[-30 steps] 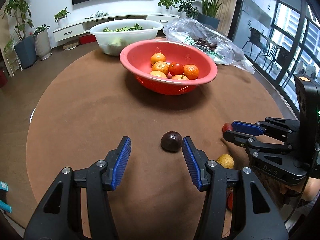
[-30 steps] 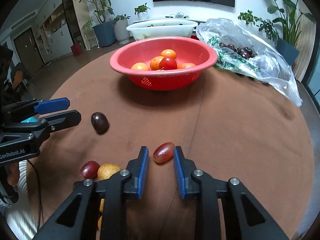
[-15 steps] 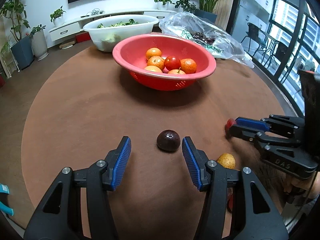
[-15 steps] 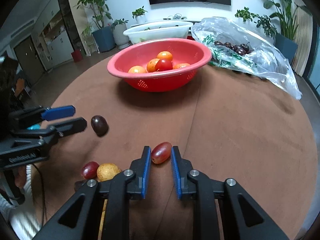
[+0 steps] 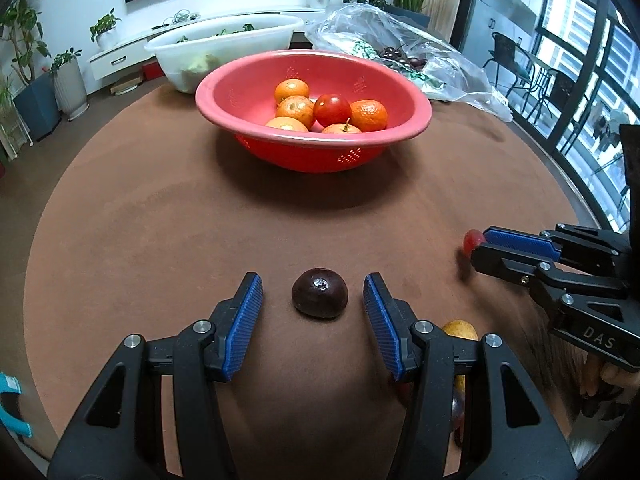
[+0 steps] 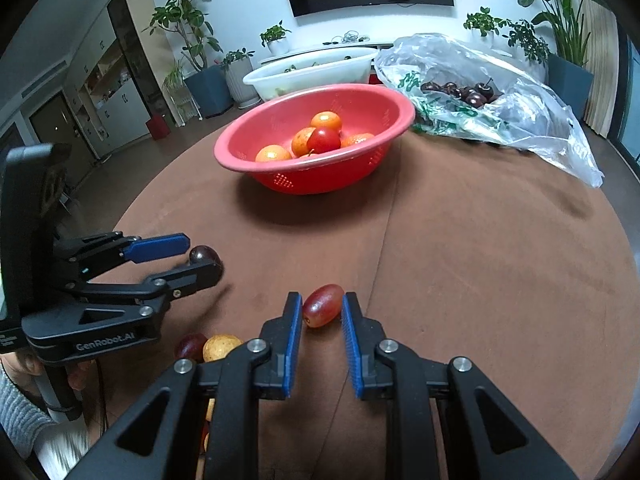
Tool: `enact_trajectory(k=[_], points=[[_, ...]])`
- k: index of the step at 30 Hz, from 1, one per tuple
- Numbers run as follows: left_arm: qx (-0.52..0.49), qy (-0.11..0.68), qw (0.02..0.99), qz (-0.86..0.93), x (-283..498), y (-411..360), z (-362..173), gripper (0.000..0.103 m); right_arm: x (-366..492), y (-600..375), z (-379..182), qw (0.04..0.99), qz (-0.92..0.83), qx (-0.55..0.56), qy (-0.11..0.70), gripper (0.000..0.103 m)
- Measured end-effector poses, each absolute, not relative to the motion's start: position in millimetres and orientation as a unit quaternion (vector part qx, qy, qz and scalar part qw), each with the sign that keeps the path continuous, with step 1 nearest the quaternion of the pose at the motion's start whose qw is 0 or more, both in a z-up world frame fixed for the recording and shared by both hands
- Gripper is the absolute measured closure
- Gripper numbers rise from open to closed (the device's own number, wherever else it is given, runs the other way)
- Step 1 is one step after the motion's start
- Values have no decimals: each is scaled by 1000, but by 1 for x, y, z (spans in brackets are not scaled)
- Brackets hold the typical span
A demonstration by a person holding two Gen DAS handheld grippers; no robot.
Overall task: Organize fruits
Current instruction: 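Grasp a dark plum with the left gripper while the right gripper grasps a red grape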
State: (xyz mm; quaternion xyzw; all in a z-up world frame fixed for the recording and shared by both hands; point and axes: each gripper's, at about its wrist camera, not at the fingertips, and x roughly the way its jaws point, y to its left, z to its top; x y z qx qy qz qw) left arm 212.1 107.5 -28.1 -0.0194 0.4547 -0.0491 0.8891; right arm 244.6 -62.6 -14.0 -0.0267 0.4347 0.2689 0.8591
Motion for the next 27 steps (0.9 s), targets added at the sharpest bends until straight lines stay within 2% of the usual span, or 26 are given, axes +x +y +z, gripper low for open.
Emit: enact_trajectory(k=[2,7,27], points=[[-24,457,887,-57,212,108,-29,66,244,-63,-14,860,268,-26,434,81],[-27,462,884,-63,213,108,-34,75,244,-62,-15,858,269,-24,437,81],[-43,444,892,-76,198,113,-21,76,242,-68,-9,860,274,-3,431,81]])
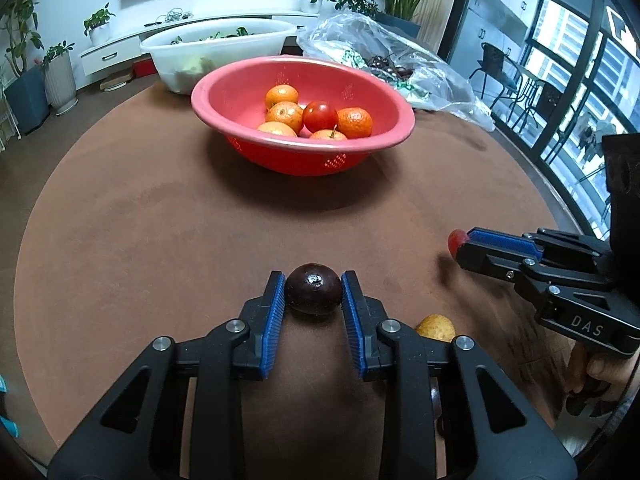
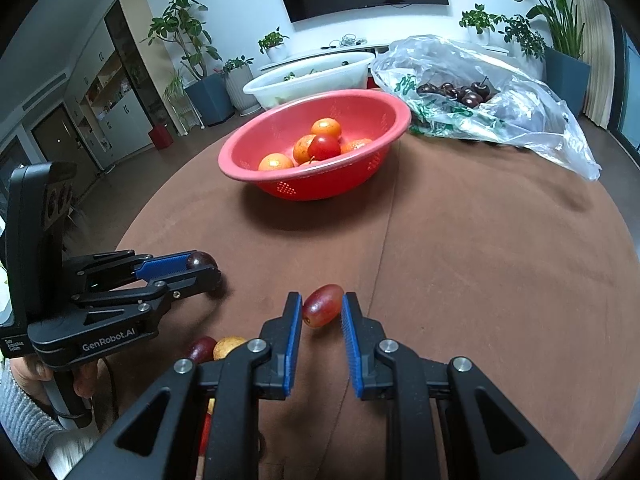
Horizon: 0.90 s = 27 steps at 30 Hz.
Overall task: Organize fruits
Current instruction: 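Grasp a dark plum with the left gripper while the right gripper grasps a red grape, then carry the plum and grape into the red bowl and open both grippers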
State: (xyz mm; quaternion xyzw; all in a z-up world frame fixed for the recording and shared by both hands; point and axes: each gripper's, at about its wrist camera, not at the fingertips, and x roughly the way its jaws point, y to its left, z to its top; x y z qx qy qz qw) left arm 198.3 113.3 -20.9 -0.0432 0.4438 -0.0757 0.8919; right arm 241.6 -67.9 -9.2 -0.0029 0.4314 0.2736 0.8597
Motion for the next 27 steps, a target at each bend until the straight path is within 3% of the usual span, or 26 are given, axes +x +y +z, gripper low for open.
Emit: enact_trajectory(k=[27], points=[[-56,402,910,-86,244,134,37,76,289,-71,36,867,293,53,401,81]])
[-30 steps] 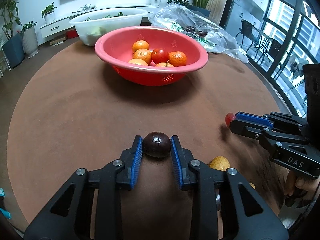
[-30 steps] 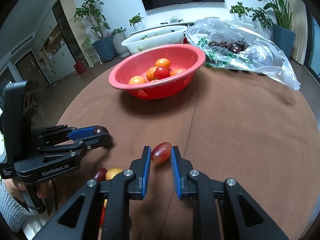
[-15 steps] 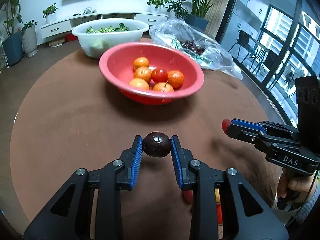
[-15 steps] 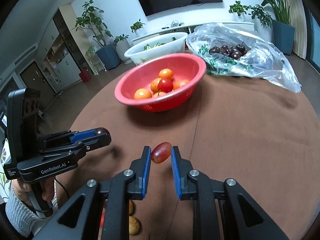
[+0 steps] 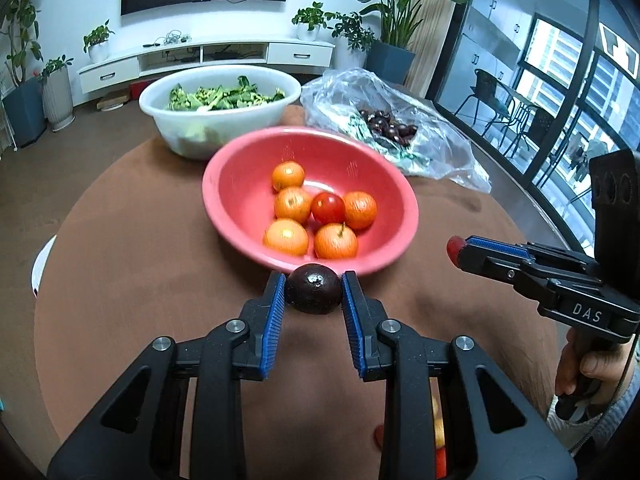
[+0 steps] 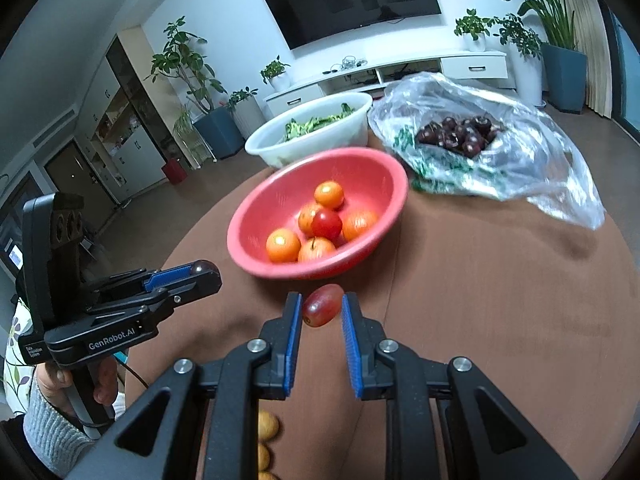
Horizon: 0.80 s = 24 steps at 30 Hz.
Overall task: Organize fruits
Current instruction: 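Carry the plum and grape into the red bowl and open both grippers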
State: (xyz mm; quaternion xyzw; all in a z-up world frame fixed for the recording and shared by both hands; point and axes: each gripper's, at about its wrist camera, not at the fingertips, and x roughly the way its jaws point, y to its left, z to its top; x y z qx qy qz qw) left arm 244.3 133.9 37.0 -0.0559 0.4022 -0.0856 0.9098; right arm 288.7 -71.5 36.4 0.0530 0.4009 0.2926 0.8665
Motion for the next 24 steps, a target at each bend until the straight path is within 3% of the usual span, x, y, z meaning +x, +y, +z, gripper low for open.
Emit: enact_trajectory(k=[24], points=[[-34,423,903,-69,337,143,17,76,389,-27,31,864,290,27,410,80]])
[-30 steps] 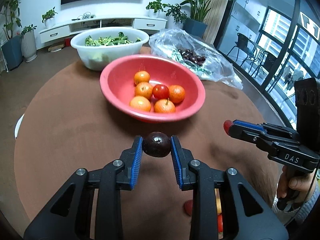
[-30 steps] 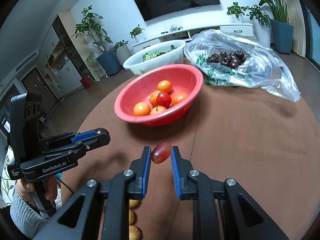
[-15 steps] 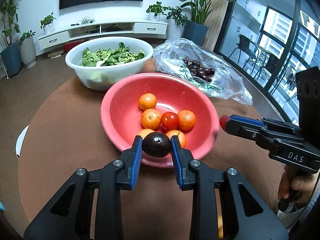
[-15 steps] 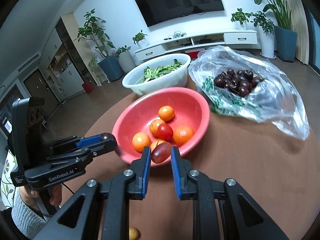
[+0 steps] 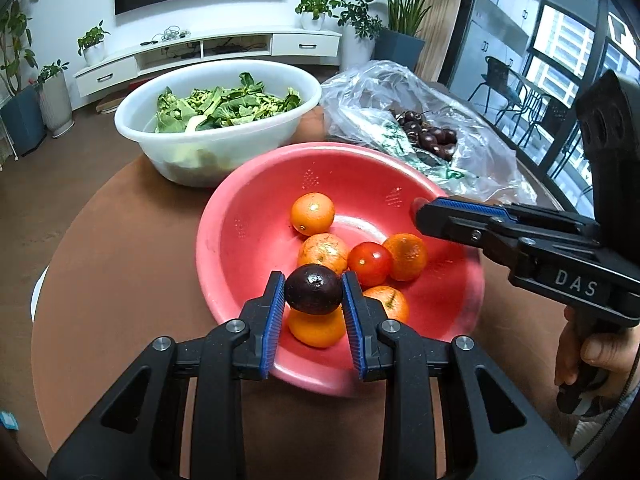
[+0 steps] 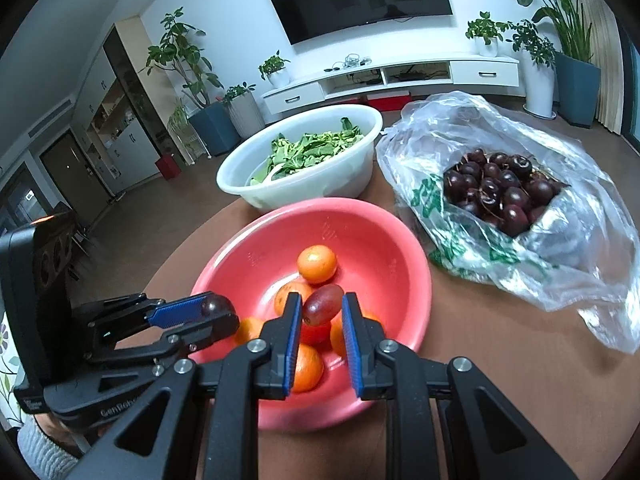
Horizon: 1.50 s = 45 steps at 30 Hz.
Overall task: Organize fruits
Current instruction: 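Carry the plum and grape into the red bowl and open both grippers, then move both grippers back toward the yellow fruits on the table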
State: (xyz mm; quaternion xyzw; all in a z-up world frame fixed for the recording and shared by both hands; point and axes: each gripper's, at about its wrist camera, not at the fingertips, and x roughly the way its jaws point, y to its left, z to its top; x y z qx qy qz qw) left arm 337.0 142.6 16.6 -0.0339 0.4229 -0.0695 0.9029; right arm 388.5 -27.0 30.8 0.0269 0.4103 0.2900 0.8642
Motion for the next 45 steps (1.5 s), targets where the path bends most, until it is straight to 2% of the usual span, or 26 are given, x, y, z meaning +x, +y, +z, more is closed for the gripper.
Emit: enact_trajectory(k=[9,10,13,14,31,32,33,35,45], points=[[-12,426,903,-53,351,141,8,76,398,-21,20,865,274,15,420,79],[-8,425,904,-50,351,140,8,76,398,-22,20,865,274,14,420,75],[-1,425,904,-42,353,139,7,76,395,-24,21,870,270,17,411,53],[-3,426,904,-43,353,139,7,76,394,-24,22,871,271,16,409,52],[-19,416,908,-47,344,141,16,75,331,-46,53,878,292,19,378,52],[-20,416,908,-51,343,141,16,70,326,-47,53,879,292,19,377,52],[-20,416,908,-51,343,140,16,55,321,-49,54,879,293,20,376,52],[-22,404,913,-55,340,139,18,37,316,-52,56,879,295,22,374,52],[-31,389,919,-47,313,143,31,35,284,-67,63,880,299,27,369,52]])
